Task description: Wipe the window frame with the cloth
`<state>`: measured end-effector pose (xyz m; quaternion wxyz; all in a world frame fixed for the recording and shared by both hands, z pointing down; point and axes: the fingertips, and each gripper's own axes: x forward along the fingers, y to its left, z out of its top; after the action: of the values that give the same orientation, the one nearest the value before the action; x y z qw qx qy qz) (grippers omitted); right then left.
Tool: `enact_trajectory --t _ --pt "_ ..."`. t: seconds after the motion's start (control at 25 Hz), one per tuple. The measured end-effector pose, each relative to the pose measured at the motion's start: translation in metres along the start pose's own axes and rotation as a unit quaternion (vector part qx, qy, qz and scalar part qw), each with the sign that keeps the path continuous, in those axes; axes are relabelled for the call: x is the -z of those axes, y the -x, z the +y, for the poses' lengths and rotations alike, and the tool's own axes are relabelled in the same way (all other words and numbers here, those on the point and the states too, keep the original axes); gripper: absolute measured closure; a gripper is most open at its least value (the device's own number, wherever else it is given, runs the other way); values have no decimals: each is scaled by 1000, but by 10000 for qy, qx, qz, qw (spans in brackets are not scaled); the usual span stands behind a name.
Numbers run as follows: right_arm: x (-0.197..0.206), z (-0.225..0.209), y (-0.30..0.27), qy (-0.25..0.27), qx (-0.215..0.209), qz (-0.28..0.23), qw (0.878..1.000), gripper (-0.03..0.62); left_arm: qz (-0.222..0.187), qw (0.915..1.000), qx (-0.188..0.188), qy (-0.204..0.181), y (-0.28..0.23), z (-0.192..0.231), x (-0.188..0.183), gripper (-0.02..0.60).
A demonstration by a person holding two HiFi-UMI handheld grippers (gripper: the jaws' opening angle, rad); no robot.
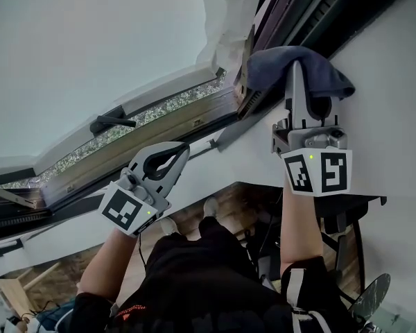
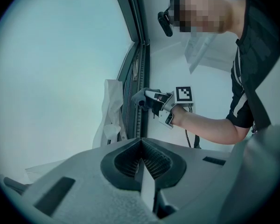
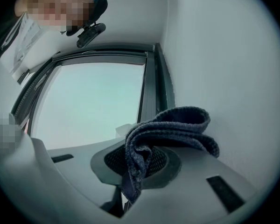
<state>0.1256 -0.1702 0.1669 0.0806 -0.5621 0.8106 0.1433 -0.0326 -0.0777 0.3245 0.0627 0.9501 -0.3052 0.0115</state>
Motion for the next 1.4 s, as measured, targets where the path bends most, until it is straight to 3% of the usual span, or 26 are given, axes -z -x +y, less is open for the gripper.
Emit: enact_trajectory --t 0.28,0.76,1.28,1.4 --pt "38 3 10 -245 3 293 9993 556 -173 9997 65 -159 -6 0 -4 563" --pt "110 12 31 -554 97 919 9942 556 101 9999 21 68 -2 -6 21 563" --pt "197 21 55 -679 127 1708 9829 556 -119 9999 109 42 -12 -11 22 563" --pt "214 23 60 -726 128 1849 9800 556 256 9994 62 209 -12 -12 40 563"
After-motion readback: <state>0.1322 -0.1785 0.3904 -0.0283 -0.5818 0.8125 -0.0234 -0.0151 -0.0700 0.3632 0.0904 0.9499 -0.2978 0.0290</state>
